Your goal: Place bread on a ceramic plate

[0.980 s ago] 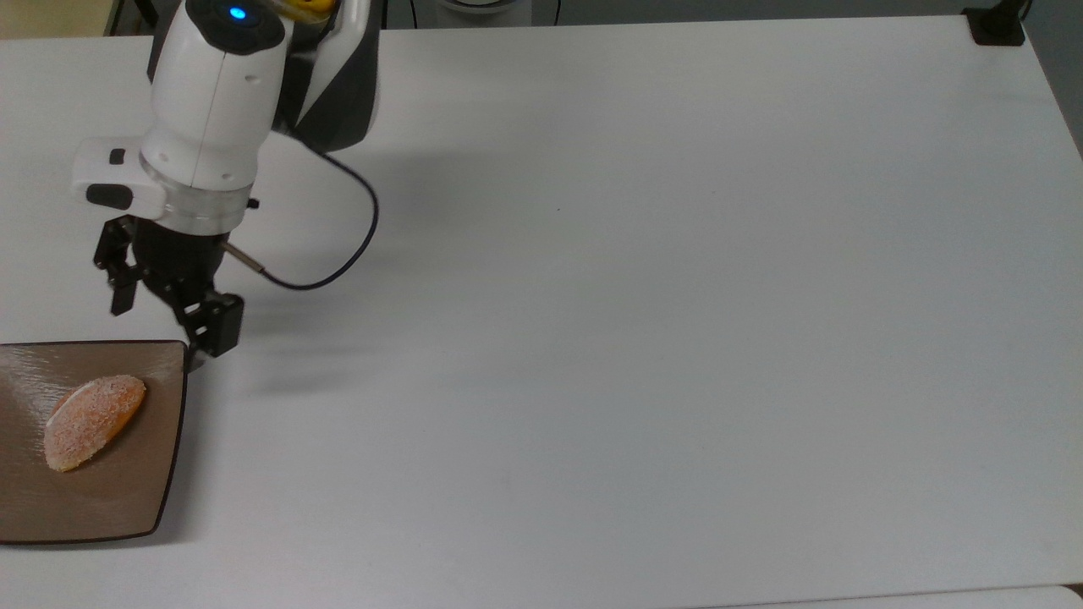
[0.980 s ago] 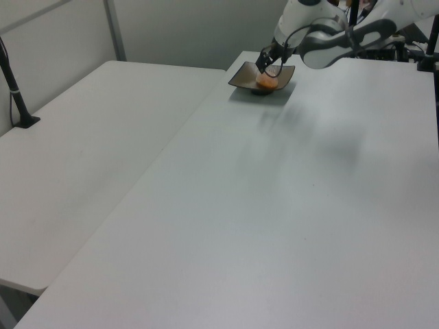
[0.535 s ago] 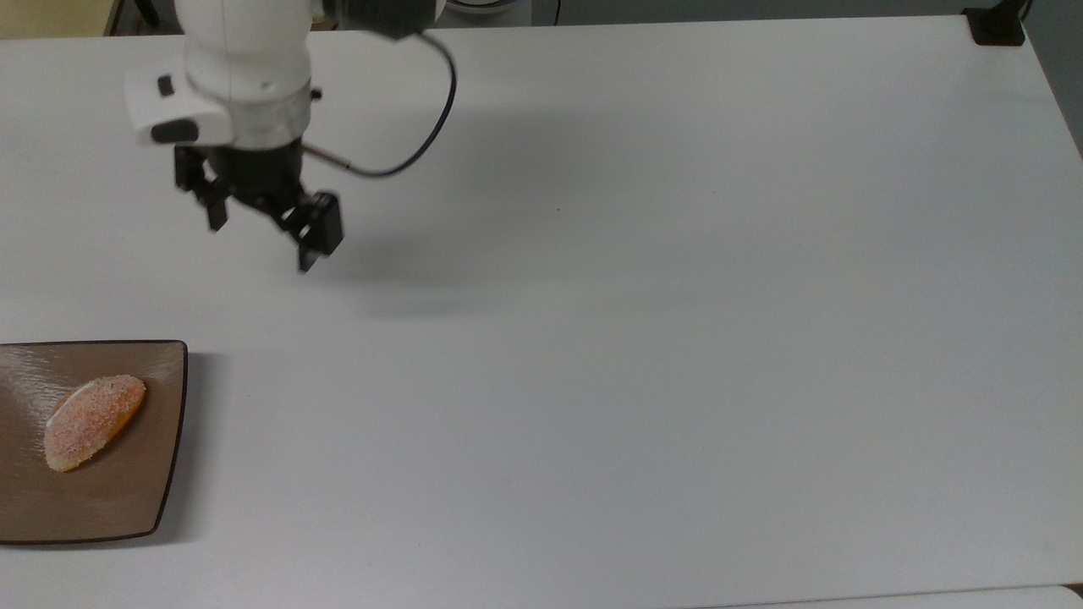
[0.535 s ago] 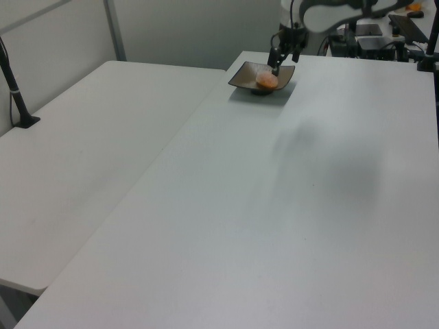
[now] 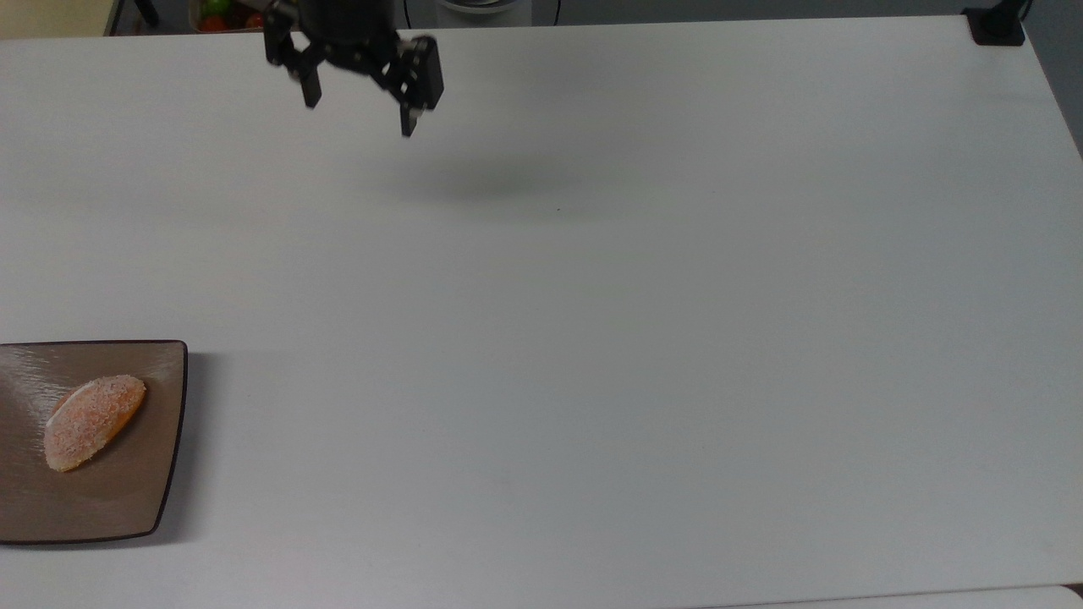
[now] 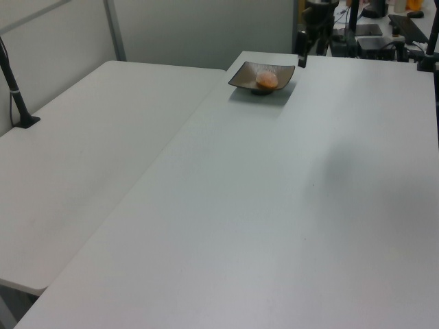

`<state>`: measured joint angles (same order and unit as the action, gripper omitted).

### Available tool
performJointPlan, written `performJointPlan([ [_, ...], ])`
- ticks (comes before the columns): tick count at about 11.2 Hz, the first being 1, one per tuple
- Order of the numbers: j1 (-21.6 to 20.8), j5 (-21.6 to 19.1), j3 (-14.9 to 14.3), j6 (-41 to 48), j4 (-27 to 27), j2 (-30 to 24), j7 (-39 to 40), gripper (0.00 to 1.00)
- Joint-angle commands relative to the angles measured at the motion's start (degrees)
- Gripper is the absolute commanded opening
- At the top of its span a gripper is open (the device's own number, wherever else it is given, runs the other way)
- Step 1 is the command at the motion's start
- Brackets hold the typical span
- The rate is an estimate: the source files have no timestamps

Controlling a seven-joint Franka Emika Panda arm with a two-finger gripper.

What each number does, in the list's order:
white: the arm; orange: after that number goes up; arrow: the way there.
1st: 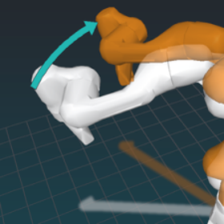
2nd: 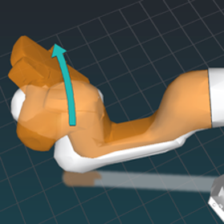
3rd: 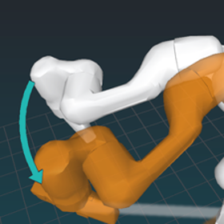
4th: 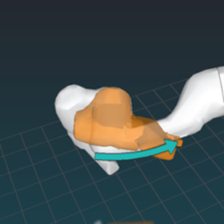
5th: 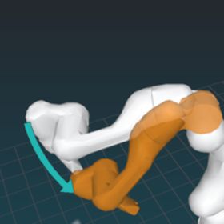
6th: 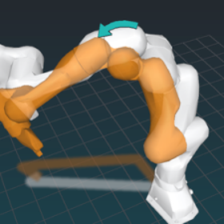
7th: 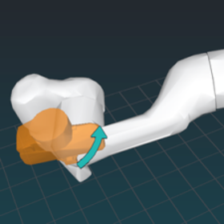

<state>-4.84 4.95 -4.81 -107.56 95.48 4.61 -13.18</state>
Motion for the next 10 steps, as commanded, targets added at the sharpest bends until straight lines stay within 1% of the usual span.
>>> performJointPlan([
  [1,-1.22,-4.23,-0.29,2.44,7.96,-9.43,5.43,1.0],
  [3,-1.14,-5.48,-0.29,4.72,8.76,-11.46,9.74,1.0],
  [4,-1.22,-6.09,-0.29,5.43,8.94,-12.25,10.45,1.0],
  [6,-1.4,-6.27,0.15,7.62,11.74,-13.92,13.52,1.0],
  [7,-1.31,-6.27,0.5,8.59,11.66,-13.84,15.89,1.0],
  [10,-1.4,-6.18,0.5,7.81,11.22,-12.88,15.65,1.0],
])
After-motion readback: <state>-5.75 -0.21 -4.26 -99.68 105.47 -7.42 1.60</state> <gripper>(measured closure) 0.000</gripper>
